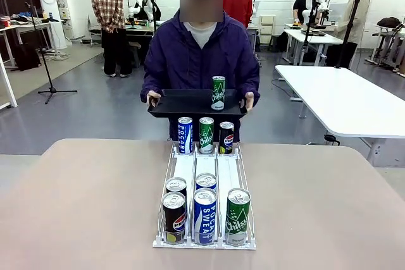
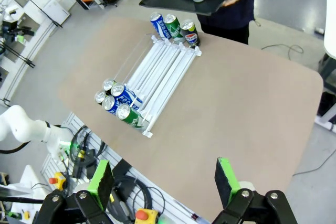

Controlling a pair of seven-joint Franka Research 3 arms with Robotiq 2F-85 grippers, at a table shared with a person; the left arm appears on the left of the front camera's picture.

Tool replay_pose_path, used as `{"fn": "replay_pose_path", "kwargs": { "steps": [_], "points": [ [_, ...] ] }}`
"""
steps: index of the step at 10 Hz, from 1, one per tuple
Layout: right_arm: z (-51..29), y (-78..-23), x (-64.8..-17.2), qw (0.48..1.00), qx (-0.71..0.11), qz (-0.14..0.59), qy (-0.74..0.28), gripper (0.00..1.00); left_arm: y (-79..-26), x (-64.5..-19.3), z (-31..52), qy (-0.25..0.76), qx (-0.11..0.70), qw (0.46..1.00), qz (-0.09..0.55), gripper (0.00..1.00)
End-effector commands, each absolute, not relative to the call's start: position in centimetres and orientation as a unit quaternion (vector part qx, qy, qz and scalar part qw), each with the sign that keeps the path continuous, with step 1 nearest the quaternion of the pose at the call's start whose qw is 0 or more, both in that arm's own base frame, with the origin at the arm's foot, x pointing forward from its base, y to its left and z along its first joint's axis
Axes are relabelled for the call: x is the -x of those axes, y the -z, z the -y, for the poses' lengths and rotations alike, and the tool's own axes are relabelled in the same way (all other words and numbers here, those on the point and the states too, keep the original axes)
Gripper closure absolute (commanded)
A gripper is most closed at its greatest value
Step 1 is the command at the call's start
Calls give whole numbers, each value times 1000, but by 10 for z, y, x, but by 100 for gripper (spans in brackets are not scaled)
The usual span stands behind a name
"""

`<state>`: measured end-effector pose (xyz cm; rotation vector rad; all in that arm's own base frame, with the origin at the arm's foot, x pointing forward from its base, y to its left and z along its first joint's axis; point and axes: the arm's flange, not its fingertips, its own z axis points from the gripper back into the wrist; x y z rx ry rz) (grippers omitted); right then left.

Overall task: Retrieve and hand over the desired beverage to the person.
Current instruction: Pick up another can of the same type that the person held from the Automatic Can Dispenser.

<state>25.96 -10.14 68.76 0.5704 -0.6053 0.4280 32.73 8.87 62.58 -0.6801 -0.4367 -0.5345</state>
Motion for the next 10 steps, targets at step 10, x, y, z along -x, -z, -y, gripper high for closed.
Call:
{"fn": "replay_pose_path", "kwargs": {
  "steps": [10],
  "points": [
    [100,-685,-259,887,-285,296,-212,0,-584,-315,133,25,114,979,168,0]
  ]
}}
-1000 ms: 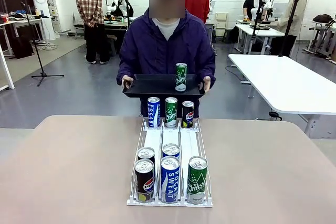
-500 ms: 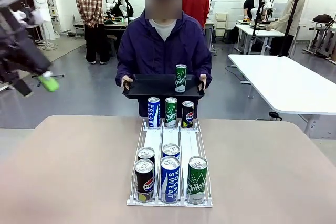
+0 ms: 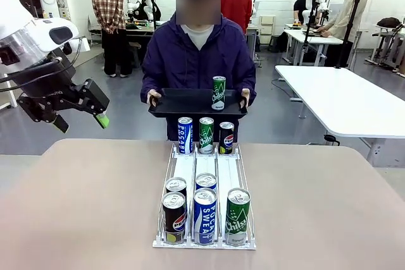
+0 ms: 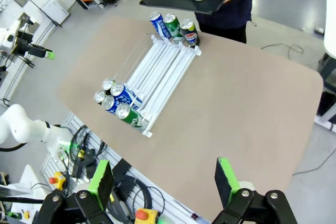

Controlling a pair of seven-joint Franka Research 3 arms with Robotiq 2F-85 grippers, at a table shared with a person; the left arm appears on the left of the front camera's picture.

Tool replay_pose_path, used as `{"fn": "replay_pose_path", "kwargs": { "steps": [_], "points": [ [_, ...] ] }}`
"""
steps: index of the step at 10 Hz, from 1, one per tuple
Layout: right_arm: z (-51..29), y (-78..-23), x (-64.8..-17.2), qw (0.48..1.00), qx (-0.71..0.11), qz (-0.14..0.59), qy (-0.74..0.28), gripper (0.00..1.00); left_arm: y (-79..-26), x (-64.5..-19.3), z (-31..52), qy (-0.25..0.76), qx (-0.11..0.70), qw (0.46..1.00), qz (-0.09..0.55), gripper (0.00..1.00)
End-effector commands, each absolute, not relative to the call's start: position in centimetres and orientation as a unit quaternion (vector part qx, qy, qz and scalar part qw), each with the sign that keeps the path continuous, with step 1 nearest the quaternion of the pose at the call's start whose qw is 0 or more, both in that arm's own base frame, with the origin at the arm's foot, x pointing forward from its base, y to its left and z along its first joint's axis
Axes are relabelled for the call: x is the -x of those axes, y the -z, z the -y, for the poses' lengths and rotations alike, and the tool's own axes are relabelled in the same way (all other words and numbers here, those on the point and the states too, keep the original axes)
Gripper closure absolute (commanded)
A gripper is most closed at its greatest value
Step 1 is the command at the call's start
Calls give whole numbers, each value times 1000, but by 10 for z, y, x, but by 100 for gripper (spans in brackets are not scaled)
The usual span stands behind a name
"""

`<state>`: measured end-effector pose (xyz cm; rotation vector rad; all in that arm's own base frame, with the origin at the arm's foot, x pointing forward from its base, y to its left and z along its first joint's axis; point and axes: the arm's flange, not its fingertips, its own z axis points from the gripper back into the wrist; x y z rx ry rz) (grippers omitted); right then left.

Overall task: Retrieve and hand over the desired beverage to the person.
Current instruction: Pick up another can of the same type that the person held from the Automatic Can Dispenser.

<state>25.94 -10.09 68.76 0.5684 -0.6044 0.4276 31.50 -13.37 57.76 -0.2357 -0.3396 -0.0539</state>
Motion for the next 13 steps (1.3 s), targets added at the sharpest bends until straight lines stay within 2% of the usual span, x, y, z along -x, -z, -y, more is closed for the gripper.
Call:
{"fn": "replay_pose_path", "kwargs": {
  "steps": [1,7,8,10,13],
  "points": [
    [100,-685,-259,887,-285,296,-212,0,-584,-315,133,25,114,979,168,0],
    [100,-685,-259,887,-285,296,-212,0,-582,-313,131,37,121,977,170,0],
    [100,-685,-259,887,-285,296,-212,0,-578,-304,161,72,113,978,162,0],
    [100,-685,-259,887,-285,296,-212,0,-569,-302,226,120,77,984,104,0],
    [100,-685,-259,887,-285,296,-212,0,-541,-315,288,112,43,991,59,0]
  ]
}}
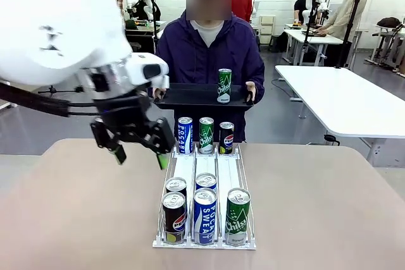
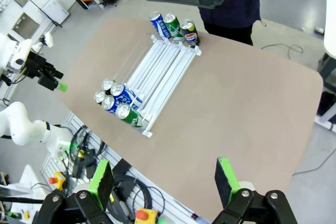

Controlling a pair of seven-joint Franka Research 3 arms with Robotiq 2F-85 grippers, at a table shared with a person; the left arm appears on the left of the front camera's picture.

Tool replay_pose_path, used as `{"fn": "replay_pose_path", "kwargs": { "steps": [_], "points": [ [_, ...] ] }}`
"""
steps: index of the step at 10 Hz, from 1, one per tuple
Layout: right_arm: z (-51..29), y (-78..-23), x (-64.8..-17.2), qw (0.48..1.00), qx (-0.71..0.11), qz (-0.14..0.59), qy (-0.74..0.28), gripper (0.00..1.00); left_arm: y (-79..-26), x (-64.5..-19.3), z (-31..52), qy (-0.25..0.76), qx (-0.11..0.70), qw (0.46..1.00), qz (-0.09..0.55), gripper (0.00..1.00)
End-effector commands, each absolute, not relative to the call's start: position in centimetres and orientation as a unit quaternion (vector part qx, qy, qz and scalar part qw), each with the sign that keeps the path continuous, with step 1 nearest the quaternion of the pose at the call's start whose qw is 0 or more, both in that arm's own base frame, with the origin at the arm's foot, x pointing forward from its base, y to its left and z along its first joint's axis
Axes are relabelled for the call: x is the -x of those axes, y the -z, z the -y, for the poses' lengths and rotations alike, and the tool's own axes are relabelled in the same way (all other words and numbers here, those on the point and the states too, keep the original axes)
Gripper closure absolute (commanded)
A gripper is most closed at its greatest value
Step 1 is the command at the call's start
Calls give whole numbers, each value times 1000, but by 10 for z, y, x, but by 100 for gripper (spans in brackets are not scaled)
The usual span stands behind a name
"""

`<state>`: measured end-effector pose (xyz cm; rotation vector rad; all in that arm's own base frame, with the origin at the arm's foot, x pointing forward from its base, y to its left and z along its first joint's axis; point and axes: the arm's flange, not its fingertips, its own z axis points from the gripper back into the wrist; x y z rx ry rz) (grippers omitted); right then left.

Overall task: Retrieve and hand over the desired beverage to the person.
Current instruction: Pick up another can of the same type that the person held from the Automatic Can Dispenser.

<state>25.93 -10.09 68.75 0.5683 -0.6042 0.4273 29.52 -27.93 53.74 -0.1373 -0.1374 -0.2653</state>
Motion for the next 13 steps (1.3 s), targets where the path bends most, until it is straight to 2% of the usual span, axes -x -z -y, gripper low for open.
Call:
{"fn": "replay_pose_path", "kwargs": {
  "steps": [1,3,8,13],
  "points": [
    [100,-685,-259,887,-285,296,-212,0,-527,-318,302,112,35,992,48,0],
    [100,-685,-259,887,-285,296,-212,0,-502,-330,320,92,-3,995,37,0],
    [100,-685,-259,887,-285,296,-212,0,-466,-331,332,42,9,999,21,0],
    [100,-685,-259,887,-285,296,-212,0,-466,-333,326,52,11,999,8,0]
  ]
}}
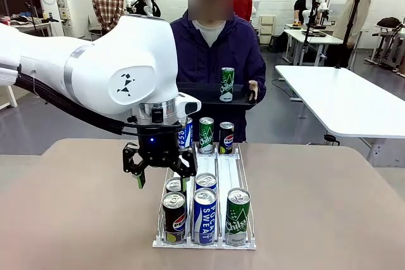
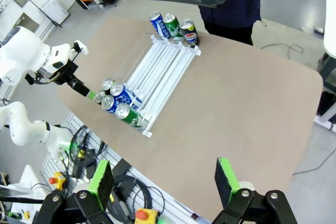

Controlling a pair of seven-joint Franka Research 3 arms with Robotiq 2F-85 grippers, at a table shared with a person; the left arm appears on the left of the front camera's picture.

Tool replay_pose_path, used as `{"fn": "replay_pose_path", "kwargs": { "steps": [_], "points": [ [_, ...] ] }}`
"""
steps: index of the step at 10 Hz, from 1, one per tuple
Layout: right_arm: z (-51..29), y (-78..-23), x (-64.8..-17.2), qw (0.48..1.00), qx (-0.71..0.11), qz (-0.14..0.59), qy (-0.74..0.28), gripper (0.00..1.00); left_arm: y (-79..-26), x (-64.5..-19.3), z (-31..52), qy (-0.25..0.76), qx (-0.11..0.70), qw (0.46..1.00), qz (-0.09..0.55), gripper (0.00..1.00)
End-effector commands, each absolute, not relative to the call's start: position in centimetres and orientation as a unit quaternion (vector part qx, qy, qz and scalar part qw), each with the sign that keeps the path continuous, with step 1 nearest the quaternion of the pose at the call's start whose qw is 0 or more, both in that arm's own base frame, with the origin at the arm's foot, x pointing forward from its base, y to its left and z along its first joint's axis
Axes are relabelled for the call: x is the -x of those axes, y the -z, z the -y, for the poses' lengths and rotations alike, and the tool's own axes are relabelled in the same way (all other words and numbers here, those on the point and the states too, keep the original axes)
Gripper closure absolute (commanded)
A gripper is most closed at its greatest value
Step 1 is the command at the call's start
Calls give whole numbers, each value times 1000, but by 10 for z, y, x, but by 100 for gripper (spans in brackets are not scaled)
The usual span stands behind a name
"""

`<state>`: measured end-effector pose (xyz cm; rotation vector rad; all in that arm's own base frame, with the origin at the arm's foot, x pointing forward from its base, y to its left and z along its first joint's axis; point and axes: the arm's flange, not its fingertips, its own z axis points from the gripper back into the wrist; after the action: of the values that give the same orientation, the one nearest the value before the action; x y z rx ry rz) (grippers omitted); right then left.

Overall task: Retrieve and hand over the desired beverage to the person.
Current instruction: Pick up another can of the same type that the person held from the Automatic Can Dispenser.

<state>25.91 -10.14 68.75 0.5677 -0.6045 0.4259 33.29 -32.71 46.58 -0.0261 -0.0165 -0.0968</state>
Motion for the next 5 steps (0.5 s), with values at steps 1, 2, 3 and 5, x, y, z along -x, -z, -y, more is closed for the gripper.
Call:
{"fn": "replay_pose_path", "kwargs": {
  "steps": [1,2,3,5],
  "points": [
    [100,-685,-259,887,-285,296,-212,0,-466,-333,326,52,11,999,8,0],
    [100,-685,-259,887,-285,296,-212,0,-466,-333,326,52,11,999,8,0],
    [100,-685,-259,887,-285,296,-212,0,-466,-333,327,48,13,999,8,0],
    [100,-685,-259,887,-285,296,-212,0,-452,-330,331,32,17,999,20,0]
  ]
}}
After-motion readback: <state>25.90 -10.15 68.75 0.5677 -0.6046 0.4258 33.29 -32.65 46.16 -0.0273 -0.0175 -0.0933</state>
